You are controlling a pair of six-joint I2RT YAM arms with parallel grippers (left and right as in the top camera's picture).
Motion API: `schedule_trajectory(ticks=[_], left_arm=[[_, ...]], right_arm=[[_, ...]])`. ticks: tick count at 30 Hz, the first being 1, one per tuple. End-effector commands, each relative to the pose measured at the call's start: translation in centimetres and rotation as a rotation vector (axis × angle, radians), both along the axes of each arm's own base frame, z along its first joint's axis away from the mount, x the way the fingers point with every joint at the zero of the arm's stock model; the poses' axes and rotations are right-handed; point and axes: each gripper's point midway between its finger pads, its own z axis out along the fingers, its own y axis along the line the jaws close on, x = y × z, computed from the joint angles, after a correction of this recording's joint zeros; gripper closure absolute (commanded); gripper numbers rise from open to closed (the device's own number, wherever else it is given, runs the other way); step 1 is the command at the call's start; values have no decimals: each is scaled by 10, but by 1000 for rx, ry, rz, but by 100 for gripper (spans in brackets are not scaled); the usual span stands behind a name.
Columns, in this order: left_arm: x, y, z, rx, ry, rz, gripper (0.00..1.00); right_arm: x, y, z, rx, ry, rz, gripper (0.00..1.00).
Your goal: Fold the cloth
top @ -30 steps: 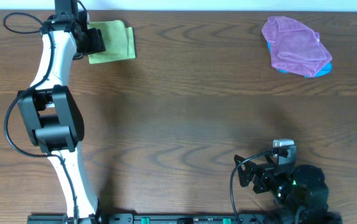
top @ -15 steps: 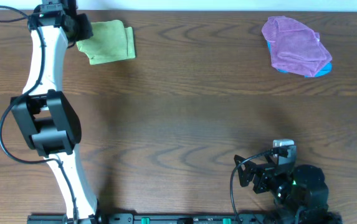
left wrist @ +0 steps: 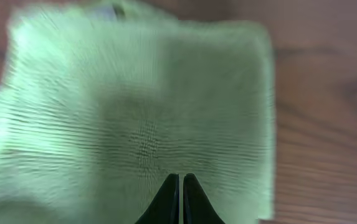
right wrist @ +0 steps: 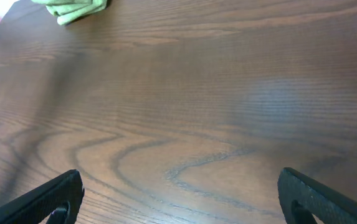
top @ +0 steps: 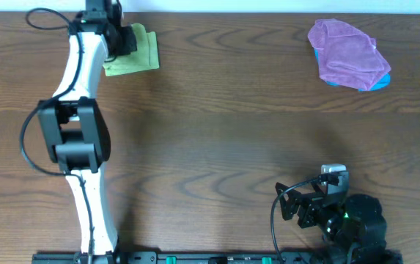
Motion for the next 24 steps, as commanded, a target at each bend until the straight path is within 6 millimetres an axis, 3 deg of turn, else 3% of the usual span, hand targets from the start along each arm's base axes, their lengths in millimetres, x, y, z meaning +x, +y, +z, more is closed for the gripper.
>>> schedule_trajectory(ticks=[1, 5, 8, 11, 16, 18, 20, 24], left_arm=[[1, 3, -15, 6, 28, 31, 94], [1, 3, -19, 5, 32, 32, 94], [4, 3, -2, 5, 5, 32, 94], [11, 3, 31, 5, -55, 32, 94], [10, 1, 111, -5, -167, 24, 89], [1, -1, 136, -12, -184, 18, 73], [-10, -2, 153, -13, -187, 18, 46], [-34, -2, 175, -8, -166, 13, 4]], right_arm=[[1, -4, -1, 4, 3, -29, 1], [1, -4, -1, 4, 3, -29, 1], [1, -4, -1, 4, 3, -29, 1], [1, -4, -1, 4, 3, -29, 1], [1, -4, -1, 4, 3, -29, 1], [1, -4, -1, 4, 3, -29, 1], [1, -4, -1, 4, 3, -29, 1], [1, -4, -1, 4, 3, -29, 1]])
